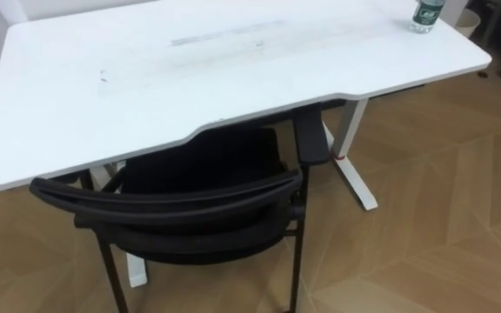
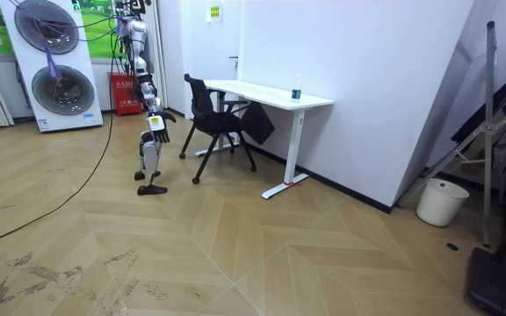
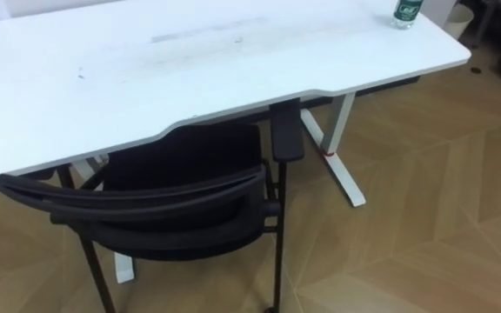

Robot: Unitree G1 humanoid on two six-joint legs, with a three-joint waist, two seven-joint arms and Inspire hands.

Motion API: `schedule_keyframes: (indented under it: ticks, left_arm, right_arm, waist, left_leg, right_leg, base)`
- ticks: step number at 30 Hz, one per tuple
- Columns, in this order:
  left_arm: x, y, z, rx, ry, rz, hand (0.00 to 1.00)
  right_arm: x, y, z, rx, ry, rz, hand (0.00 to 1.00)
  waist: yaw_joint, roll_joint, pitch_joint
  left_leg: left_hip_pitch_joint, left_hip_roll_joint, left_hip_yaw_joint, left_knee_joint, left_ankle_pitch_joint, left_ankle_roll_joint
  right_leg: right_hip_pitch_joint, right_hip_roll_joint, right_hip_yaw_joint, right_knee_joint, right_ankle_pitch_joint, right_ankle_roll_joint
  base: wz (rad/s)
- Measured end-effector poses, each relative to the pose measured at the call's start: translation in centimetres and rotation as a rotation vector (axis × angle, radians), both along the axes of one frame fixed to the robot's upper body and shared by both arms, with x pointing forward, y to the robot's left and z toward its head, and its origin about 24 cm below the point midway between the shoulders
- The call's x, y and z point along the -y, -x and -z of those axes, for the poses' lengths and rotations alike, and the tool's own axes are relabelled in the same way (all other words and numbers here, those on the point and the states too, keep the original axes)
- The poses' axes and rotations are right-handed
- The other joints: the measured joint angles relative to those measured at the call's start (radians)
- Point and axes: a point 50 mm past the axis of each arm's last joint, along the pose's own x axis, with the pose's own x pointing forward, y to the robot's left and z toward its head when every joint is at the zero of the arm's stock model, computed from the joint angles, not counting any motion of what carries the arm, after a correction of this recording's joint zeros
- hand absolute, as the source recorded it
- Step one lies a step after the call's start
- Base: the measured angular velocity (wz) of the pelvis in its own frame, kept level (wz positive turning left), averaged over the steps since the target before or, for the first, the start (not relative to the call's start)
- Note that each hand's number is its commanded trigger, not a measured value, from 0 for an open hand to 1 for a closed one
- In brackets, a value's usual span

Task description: Push chair

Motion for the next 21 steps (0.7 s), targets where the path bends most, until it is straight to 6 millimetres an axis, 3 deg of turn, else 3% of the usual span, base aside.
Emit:
schedule_keyframes:
  ticks: [10,21]
  left_arm:
    - [0.22,0.89,0.27,-0.041,0.031,-0.042,0.0]
    - [0.69,0.89,0.53,-0.038,0.105,-0.134,0.0]
  right_arm:
    - [-0.42,0.87,0.15,-0.044,-0.03,0.009,0.0]
    - [-0.93,0.47,0.25,-0.043,-0.062,-0.03,0.0]
  waist:
    - [0.001,0.006,-0.0007]
    - [0.005,0.014,-0.0005]
  left_leg:
    - [0.002,0.0,-0.002,0.001,0.0,0.0]
    - [0.013,-0.001,-0.001,0.001,0.0,0.0]
  right_leg:
    - [0.0,0.0,0.001,-0.001,0.0,0.0]
    - [0.003,0.0,0.012,0.003,-0.001,0.001]
  base:
    - [0.0]
    - [-0.02]
